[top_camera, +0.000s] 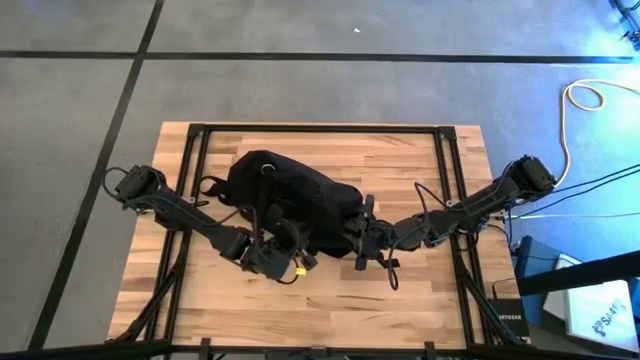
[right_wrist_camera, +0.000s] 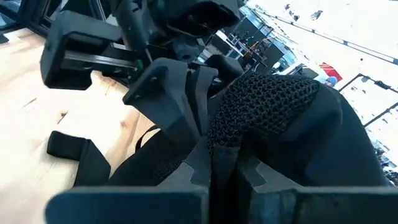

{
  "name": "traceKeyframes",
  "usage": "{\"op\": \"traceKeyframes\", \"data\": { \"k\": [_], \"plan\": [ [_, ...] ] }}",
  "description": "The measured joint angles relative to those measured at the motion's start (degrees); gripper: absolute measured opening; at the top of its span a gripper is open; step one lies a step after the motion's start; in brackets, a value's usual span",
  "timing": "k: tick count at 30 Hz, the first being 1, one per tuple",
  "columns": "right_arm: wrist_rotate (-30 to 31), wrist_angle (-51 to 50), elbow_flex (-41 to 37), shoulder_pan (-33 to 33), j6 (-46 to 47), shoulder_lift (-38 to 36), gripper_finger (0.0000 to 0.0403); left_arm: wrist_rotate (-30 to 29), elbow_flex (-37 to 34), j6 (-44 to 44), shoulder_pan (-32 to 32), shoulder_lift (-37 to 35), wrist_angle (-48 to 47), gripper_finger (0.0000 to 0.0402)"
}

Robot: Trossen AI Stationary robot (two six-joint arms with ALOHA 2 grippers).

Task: Unpack backpack
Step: Close the black backpack

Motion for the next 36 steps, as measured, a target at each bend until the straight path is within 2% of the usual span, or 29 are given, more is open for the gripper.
{"op": "traceKeyframes", "data": {
  "k": [4, 7, 11, 13, 15, 22, 26, 28, 30, 34, 36],
  "plan": [
    [-0.7, 0.6, 0.0, 0.0, 1.4, 0.0, 0.0019, -4.4, 2.3, 5.8, -2.2, -0.2, -0.7, 0.0],
    [-2.6, 0.2, 0.1, 0.0, 1.4, -0.1, 0.0053, -7.1, 4.3, 10.0, -3.7, -0.6, -0.3, 0.0],
    [-4.1, -0.7, 0.1, 0.0, 0.2, -0.1, 0.0107, -7.8, 5.4, 11.4, -4.2, -0.7, 0.2, 0.0],
    [-4.7, -0.6, 0.1, 0.0, 0.0, -0.1, 0.0115, -7.8, 5.4, 11.2, -4.0, -0.7, 0.1, 0.0001],
    [-5.5, -0.6, 0.1, 0.0, 0.0, -0.1, 0.0108, -7.8, 5.4, 11.1, -3.9, -0.7, 0.0, 0.0001],
    [-4.8, -0.8, 0.1, 0.0, 0.1, -0.1, 0.0046, -7.8, 5.4, 10.4, -4.1, -0.7, 0.0, 0.0001],
    [-4.6, -1.1, 0.1, 0.0, 0.1, -0.1, 0.0047, -7.2, 5.4, 9.6, -4.2, -0.7, -0.1, 0.0001],
    [-4.4, -1.2, 0.1, 0.0, -0.3, -0.1, 0.007, -6.8, 5.4, 9.6, -4.2, -0.7, -0.1, 0.0001],
    [-4.9, -1.4, 0.1, 0.0, -1.7, -0.1, 0.0109, -6.7, 5.4, 9.5, -4.2, -0.7, -0.2, 0.0001],
    [-6.3, -6.5, 0.2, 0.8, -7.3, -0.4, 0.0225, -6.6, 5.4, 9.8, -4.6, -0.7, -0.5, 0.0],
    [-2.9, -9.4, 0.2, 0.9, -9.8, -0.4, 0.0289, -6.7, 5.4, 9.2, -4.8, -0.7, -1.3, 0.0]
  ]
}}
